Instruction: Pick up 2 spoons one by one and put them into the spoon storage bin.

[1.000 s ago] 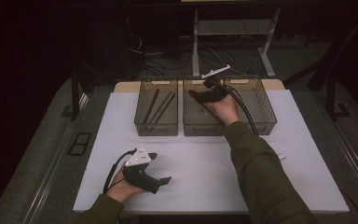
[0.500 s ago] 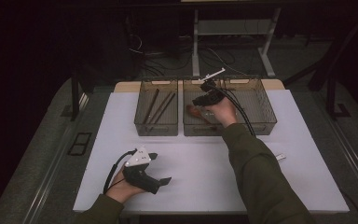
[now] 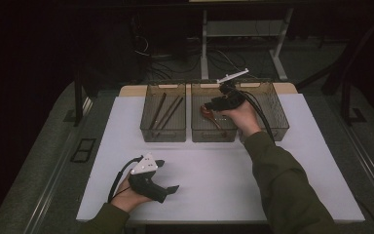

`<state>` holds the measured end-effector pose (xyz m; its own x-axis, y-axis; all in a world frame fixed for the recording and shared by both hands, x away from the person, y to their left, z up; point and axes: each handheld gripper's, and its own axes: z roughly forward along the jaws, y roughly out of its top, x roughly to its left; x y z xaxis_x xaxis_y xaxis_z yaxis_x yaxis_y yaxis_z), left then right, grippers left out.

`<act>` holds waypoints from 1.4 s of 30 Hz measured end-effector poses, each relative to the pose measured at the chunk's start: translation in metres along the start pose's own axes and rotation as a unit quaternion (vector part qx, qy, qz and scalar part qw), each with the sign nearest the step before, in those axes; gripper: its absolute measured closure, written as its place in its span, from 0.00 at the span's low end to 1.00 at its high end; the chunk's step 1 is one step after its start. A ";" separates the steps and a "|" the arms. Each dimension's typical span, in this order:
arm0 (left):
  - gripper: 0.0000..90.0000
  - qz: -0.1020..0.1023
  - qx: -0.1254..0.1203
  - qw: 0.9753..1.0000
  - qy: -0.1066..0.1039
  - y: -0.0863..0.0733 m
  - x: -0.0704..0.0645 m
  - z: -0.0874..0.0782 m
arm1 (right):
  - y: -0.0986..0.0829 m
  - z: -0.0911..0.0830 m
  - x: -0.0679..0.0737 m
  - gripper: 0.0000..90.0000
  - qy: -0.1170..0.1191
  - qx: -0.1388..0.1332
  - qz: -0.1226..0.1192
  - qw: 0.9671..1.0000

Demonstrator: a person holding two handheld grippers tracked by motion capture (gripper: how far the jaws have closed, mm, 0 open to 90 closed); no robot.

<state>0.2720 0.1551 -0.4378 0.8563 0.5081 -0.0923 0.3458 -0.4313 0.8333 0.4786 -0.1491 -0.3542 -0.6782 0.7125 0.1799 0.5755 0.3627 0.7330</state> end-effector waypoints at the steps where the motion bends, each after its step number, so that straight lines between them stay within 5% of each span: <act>1: 0.00 0.000 0.000 1.000 0.000 0.000 0.000 0.000 | -0.002 -0.004 0.001 0.60 0.000 -0.001 0.001 1.000; 9: 0.00 -0.003 0.001 1.000 0.000 0.000 0.000 0.000 | -0.019 -0.036 0.005 0.62 0.008 -0.009 -0.016 1.000; 25: 0.00 -0.001 0.004 1.000 -0.003 0.000 -0.001 0.001 | -0.079 -0.097 0.005 0.97 0.017 -0.020 -0.049 0.998; 42: 0.00 -0.003 0.004 1.000 -0.002 -0.001 -0.002 0.001 | -0.138 -0.129 -0.011 0.99 0.004 -0.003 -0.046 0.999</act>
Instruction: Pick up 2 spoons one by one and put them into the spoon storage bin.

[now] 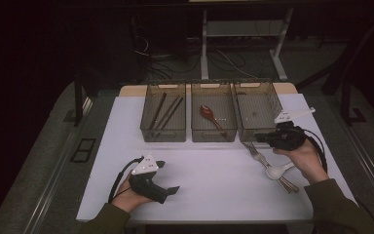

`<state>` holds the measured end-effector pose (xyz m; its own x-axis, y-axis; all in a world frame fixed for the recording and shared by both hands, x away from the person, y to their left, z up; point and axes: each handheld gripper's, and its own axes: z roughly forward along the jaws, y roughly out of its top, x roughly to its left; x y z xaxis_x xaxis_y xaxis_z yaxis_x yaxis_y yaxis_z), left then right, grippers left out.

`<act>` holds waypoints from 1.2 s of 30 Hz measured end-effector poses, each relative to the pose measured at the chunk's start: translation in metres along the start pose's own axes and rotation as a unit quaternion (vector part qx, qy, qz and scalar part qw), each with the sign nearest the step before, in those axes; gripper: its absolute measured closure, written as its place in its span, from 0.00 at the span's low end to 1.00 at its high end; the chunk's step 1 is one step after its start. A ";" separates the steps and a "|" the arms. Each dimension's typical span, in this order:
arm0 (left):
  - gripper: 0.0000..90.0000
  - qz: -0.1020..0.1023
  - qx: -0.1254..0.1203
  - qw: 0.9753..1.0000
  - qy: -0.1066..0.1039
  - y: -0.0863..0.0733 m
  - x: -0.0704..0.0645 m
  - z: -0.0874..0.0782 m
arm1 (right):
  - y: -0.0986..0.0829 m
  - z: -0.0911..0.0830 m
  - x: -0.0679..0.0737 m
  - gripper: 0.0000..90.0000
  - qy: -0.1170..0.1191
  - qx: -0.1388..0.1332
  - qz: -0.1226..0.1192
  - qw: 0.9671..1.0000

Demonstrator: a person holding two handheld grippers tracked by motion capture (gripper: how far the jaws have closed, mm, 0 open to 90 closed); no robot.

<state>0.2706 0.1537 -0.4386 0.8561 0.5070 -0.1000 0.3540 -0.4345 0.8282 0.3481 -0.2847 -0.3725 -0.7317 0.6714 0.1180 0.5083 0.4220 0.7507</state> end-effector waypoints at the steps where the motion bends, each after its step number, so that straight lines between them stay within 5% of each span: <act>1: 0.00 0.001 0.000 1.000 0.000 0.000 0.000 0.000 | -0.004 -0.002 -0.003 0.99 -0.002 0.002 0.005 1.000; 16: 0.00 0.003 0.001 1.000 -0.001 0.000 -0.001 0.000 | -0.063 -0.013 -0.034 0.99 -0.055 0.069 0.056 0.994; 27: 0.00 0.006 0.003 1.000 -0.002 0.000 -0.001 0.000 | -0.085 -0.010 -0.041 0.99 -0.063 0.107 0.066 0.990; 36: 0.00 0.006 0.004 1.000 -0.002 0.000 -0.001 0.000 | -0.096 -0.017 -0.040 0.99 -0.061 0.112 0.073 0.989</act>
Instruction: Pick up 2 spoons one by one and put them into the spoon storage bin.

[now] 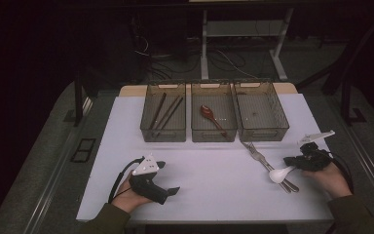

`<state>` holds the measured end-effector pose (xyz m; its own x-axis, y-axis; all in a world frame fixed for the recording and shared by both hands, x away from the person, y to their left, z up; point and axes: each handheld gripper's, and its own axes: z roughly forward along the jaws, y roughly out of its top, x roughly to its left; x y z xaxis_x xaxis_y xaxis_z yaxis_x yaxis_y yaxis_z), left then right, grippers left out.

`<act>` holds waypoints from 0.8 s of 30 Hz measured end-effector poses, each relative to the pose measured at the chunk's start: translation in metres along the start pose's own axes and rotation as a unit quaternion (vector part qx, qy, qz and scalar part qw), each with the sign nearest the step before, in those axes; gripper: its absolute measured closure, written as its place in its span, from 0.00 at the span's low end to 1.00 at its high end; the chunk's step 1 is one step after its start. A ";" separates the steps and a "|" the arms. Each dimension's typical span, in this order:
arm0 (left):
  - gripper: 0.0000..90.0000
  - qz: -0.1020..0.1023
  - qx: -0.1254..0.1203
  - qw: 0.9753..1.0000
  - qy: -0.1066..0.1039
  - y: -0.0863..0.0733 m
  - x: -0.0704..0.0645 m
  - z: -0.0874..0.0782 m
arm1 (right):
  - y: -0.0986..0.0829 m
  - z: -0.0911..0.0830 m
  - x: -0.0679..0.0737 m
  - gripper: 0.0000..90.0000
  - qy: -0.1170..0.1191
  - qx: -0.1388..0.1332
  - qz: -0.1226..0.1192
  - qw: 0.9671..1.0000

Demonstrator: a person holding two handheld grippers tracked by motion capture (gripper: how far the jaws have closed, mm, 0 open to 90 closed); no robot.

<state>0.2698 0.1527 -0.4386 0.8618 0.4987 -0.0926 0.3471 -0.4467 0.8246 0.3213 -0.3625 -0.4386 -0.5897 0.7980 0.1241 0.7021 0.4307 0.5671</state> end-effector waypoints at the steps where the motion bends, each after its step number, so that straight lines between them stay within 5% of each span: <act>1: 0.00 0.000 0.000 1.000 0.000 0.000 0.000 0.000 | -0.001 0.000 0.000 0.99 0.000 0.001 0.002 1.000; 6: 0.00 0.000 0.000 1.000 0.000 0.000 0.000 0.000 | -0.001 -0.003 -0.001 0.97 0.000 -0.012 0.004 1.000; 11: 0.00 0.000 0.001 1.000 0.000 0.000 0.000 0.000 | -0.001 -0.012 0.002 0.77 0.029 -0.039 0.001 0.999; 19: 0.00 0.001 0.002 1.000 0.000 0.000 0.000 0.000 | -0.004 -0.023 0.024 0.54 0.092 -0.057 -0.046 0.993; 24: 0.00 0.001 0.002 1.000 0.000 0.000 -0.001 0.001 | -0.009 -0.023 0.030 0.50 0.091 -0.043 -0.070 0.992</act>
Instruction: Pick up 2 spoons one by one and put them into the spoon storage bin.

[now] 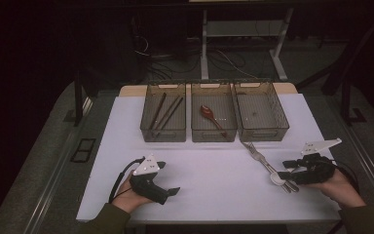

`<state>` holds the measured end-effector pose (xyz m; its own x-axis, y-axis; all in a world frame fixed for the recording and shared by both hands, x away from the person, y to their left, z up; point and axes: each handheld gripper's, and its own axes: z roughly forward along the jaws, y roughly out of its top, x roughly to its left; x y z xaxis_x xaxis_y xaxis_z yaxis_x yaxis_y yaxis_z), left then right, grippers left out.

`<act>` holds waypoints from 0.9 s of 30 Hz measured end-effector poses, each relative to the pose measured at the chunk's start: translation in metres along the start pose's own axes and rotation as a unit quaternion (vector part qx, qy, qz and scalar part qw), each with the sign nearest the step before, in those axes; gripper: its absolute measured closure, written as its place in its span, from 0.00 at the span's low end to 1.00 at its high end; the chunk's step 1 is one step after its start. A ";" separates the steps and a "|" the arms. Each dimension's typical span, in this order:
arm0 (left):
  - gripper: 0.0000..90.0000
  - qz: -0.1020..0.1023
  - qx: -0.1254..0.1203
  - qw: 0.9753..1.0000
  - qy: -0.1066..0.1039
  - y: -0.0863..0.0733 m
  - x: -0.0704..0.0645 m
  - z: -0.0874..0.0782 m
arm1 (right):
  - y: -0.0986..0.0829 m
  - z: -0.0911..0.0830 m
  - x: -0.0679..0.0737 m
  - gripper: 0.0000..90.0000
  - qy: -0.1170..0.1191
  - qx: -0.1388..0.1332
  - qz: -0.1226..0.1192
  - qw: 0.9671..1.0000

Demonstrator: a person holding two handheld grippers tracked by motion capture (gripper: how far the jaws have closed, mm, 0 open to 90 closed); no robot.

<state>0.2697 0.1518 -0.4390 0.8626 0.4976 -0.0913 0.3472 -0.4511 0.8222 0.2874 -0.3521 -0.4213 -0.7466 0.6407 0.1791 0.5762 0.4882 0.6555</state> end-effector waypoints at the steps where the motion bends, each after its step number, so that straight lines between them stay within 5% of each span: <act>1: 0.00 0.000 0.000 1.000 0.000 0.000 0.000 0.000 | -0.001 -0.001 0.000 0.50 -0.004 0.000 0.000 1.000; 7: 0.00 -0.001 0.001 1.000 0.000 0.000 0.000 0.000 | -0.005 -0.009 -0.010 0.63 -0.045 -0.012 0.005 0.999; 13: 0.00 -0.001 0.003 1.000 0.000 0.000 0.000 0.001 | -0.004 -0.005 -0.037 0.87 -0.103 0.002 0.042 0.994; 18: 0.00 -0.002 0.002 1.000 -0.001 0.000 0.000 0.001 | -0.007 0.004 -0.046 0.94 -0.109 0.035 0.053 0.992; 27: 0.00 -0.001 0.002 1.000 -0.001 0.000 0.000 0.001 | -0.017 -0.005 -0.046 0.95 -0.108 0.040 0.071 0.991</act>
<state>0.2699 0.1514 -0.4397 0.8628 0.4967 -0.0943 0.3504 -0.4531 0.8197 0.3099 -0.3925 -0.4375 -0.5732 0.8134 0.0987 0.7008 0.4242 0.5735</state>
